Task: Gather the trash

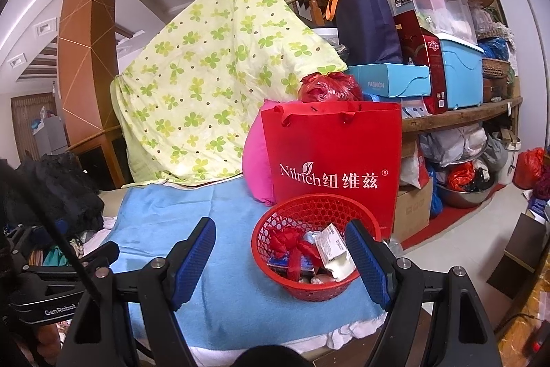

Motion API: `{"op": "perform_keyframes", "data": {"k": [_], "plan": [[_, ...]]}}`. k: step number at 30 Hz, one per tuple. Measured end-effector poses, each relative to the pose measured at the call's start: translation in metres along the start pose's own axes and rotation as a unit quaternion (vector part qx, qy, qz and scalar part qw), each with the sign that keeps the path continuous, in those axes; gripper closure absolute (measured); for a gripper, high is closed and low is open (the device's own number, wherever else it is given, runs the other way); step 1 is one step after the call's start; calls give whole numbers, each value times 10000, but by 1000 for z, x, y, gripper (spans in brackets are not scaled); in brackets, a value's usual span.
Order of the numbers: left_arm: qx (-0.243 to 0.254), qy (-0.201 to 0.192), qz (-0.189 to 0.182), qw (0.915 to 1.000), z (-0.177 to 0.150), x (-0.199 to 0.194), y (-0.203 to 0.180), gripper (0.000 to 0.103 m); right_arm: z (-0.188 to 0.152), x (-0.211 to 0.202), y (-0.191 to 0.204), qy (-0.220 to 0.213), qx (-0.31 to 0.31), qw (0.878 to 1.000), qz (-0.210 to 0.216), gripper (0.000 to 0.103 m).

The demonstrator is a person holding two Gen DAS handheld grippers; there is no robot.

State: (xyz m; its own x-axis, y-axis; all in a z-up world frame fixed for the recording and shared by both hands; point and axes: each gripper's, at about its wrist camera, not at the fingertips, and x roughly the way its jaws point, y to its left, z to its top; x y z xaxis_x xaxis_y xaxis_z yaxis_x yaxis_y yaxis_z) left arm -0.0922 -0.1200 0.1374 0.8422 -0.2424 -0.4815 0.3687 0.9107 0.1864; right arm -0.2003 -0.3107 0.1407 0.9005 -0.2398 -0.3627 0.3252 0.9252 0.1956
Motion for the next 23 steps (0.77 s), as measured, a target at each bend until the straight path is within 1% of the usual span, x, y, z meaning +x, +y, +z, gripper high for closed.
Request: {"op": "perform_keyframes", "data": {"k": [9,17,21,23], "plan": [[109,-40,-85,9999,9,18,-9,3,4,23,-10,-120,9,9998,-138,22],[186,-59,-286,9994,18,31,-20,3,3,40,-19,-8,1,9995,-306,22],[116,-69,-446,9989,21,41,-16,3,6,47,-17,8,-38,9993,-365,22],[-25,-10,-550,9985,21,53,-4,3,8,53,-12,18,-85,9995,-311,22]]}}
